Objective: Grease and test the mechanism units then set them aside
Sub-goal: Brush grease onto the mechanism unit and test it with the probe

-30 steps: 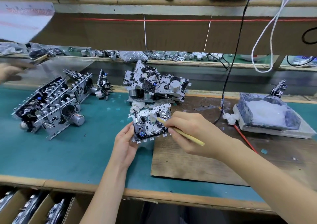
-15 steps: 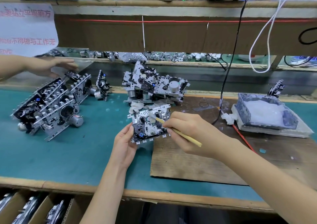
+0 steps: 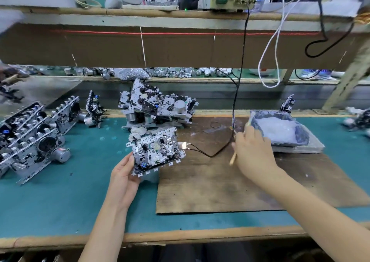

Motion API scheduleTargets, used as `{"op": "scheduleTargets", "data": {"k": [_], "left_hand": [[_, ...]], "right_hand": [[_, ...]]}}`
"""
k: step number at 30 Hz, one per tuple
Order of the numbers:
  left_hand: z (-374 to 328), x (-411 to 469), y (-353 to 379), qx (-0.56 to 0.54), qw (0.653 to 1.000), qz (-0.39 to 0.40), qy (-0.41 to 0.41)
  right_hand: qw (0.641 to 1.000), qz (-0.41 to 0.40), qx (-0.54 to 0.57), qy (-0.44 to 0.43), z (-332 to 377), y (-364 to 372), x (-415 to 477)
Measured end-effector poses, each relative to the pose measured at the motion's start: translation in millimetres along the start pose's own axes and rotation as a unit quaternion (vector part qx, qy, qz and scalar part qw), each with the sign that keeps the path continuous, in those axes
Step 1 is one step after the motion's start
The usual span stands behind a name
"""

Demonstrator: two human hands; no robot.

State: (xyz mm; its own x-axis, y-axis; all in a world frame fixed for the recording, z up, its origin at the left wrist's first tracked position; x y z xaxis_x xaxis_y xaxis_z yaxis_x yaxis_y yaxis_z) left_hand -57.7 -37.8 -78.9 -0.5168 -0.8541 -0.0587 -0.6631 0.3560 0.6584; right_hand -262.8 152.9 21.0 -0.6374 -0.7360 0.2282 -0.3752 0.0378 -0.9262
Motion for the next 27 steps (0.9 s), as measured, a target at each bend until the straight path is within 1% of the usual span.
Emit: {"op": "scheduleTargets", "data": {"k": [1,3,5,8,11,13,14,15,16,17,18,19,21,22,24,26,27], "left_hand": [[0.2,0.2,0.0,0.001,1.0,0.001,-0.001],[0.4,0.0,0.2,0.004,1.0,0.003,-0.001],[0.5,-0.2,1.3,0.003,1.0,0.004,0.0],[0.3,-0.8,3.7,0.006,1.0,0.01,0.0],[-0.2,-2.1,5.7,0.005,1.0,0.009,-0.002],[-0.8,-3.1,6.5,0.001,1.0,0.008,-0.003],[-1.0,-3.3,6.8,-0.003,1.0,0.007,-0.004],[-1.0,-3.2,7.0,-0.007,1.0,0.006,-0.004],[-1.2,-3.3,7.0,-0.01,1.0,0.005,-0.005],[-1.4,-3.3,7.3,-0.014,1.0,0.004,-0.005],[-1.9,-3.7,7.2,-0.018,1.0,0.002,-0.005],[-2.0,-3.8,7.5,-0.021,1.0,0.001,-0.006],[-2.2,-4.5,7.8,-0.027,1.0,-0.001,-0.008],[-2.5,-4.9,8.1,-0.031,0.999,-0.004,-0.01],[-2.9,-5.2,8.3,-0.039,0.999,-0.007,-0.011],[-3.7,-5.8,9.2,-0.045,0.999,-0.004,-0.009],[-4.2,-6.0,9.7,-0.046,0.999,-0.003,-0.009]], "right_hand": [[0.999,0.034,-0.025,0.027,-7.5,7.3,-2.4],[0.993,0.093,-0.051,0.05,-16.0,19.9,-7.5],[0.988,0.131,-0.068,0.043,-17.7,29.0,-11.8],[0.983,0.162,-0.081,0.008,-15.9,35.7,-14.7],[0.978,0.193,-0.077,0.008,-18.1,35.7,-13.5],[0.981,0.18,-0.075,0.005,-17.4,28.5,-10.4],[0.987,0.153,-0.056,0.0,-15.5,23.4,-8.3],[0.994,0.112,-0.009,-0.011,-12.0,18.2,-5.4],[0.995,0.066,0.068,-0.029,-6.0,12.5,-3.4],[0.985,0.031,0.161,-0.057,2.9,6.1,-3.1],[0.965,0.017,0.243,-0.094,14.2,-0.4,-4.3],[0.944,0.026,0.301,-0.133,28.0,-5.9,-5.9],[0.906,0.081,0.366,-0.197,59.2,-11.3,-11.0],[0.888,0.114,0.391,-0.214,74.4,-11.7,-13.6],[0.847,0.183,0.45,-0.214,102.1,-6.9,-17.6],[0.794,0.238,0.53,-0.178,128.5,-0.3,-22.8],[0.762,0.251,0.576,-0.156,141.5,2.4,-25.6]]}}
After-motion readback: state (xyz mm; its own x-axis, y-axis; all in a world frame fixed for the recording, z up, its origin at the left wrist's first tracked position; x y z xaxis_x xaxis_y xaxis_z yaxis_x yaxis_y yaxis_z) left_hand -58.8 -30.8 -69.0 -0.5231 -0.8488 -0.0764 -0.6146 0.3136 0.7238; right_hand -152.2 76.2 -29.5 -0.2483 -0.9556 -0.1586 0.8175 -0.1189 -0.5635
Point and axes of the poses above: each hand's wrist, its own x-axis towards the middle knuckle, its own y-axis out of the palm, z = x × y, the point moved 4 cm from there along x, towards the middle knuckle, and after that the axes turned 7 degrees about -x, right-handed, at the moved point
